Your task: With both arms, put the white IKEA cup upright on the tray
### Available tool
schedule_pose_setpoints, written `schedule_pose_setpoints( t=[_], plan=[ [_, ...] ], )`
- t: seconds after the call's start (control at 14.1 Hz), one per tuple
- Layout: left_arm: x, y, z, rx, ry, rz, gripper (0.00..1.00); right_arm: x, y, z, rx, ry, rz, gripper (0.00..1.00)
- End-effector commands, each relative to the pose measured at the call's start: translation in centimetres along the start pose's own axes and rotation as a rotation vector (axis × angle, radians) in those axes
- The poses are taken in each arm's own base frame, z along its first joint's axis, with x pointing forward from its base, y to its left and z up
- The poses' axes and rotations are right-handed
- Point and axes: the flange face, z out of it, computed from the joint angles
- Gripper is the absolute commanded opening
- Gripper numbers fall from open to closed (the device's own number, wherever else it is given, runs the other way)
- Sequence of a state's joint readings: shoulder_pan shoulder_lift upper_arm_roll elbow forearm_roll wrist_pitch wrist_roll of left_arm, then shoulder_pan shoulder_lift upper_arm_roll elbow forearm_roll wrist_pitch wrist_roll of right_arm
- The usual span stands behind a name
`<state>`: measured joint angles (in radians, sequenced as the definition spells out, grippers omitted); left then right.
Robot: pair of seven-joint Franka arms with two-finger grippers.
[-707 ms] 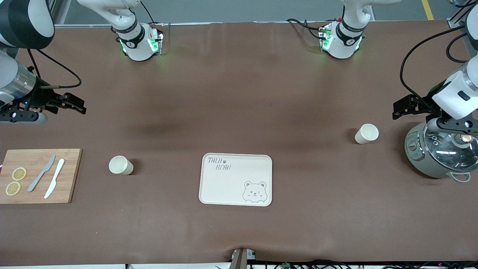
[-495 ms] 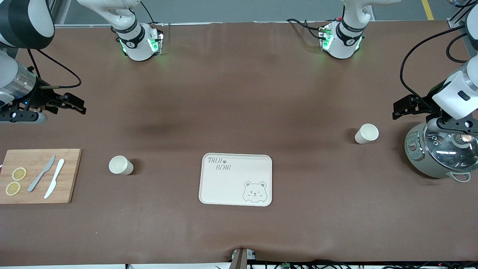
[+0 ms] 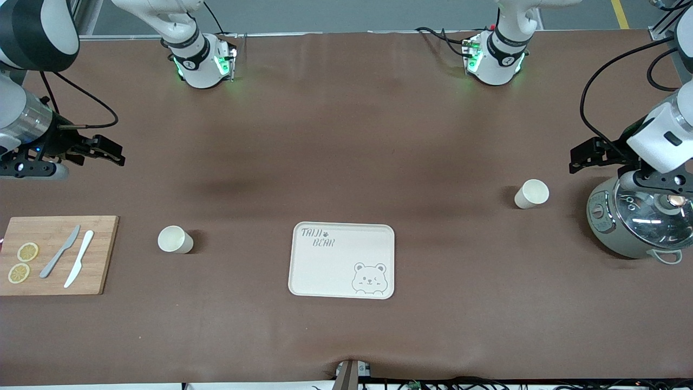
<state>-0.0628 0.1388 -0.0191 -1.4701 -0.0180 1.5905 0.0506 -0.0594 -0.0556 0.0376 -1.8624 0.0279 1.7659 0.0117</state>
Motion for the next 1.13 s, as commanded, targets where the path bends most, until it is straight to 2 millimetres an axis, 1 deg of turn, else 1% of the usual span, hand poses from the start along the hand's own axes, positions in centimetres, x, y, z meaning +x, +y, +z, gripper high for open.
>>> schedule_pose_setpoints(
  t=[0.0,0.07,0.21,0.35,0.42,0.49,0.64,0.71,0.85,1.06],
  plan=[
    [1.3,0.2,1.2,0.016,0.019,0.003,1.00,0.5,-0.1,-0.4,0.020,0.005,0.013,1.00],
    [2.0,0.3,1.8,0.015,0.036,0.012,1.00,0.5,-0.1,-0.4,0.021,0.005,0.013,1.00],
    [3.7,1.2,4.1,0.008,0.048,0.038,1.00,0.5,-0.1,-0.4,0.020,0.008,0.013,1.00],
    [5.2,1.5,6.0,-0.009,0.069,0.041,1.00,0.9,-0.1,0.1,0.020,0.021,0.014,1.00],
    [6.1,1.6,8.0,-0.010,0.060,0.043,1.00,1.0,-0.2,0.3,0.020,0.018,0.012,1.00],
    [6.9,2.8,9.6,-0.010,0.059,0.062,1.00,1.0,-0.2,0.3,0.020,0.018,0.012,1.00],
    [8.1,4.2,12.6,-0.005,0.048,0.081,1.00,1.0,-0.2,0.3,0.020,0.018,0.012,1.00],
    [8.3,4.5,13.6,-0.004,0.040,0.086,1.00,1.0,-0.2,0.4,0.020,0.016,0.012,1.00],
    [8.1,4.7,15.5,-0.005,0.035,0.090,1.00,1.0,-0.2,0.4,0.020,0.016,0.011,1.00],
    [7.0,5.6,18.2,-0.002,0.026,0.096,1.00,1.3,-0.1,0.9,0.019,0.015,0.011,1.00]
  ],
)
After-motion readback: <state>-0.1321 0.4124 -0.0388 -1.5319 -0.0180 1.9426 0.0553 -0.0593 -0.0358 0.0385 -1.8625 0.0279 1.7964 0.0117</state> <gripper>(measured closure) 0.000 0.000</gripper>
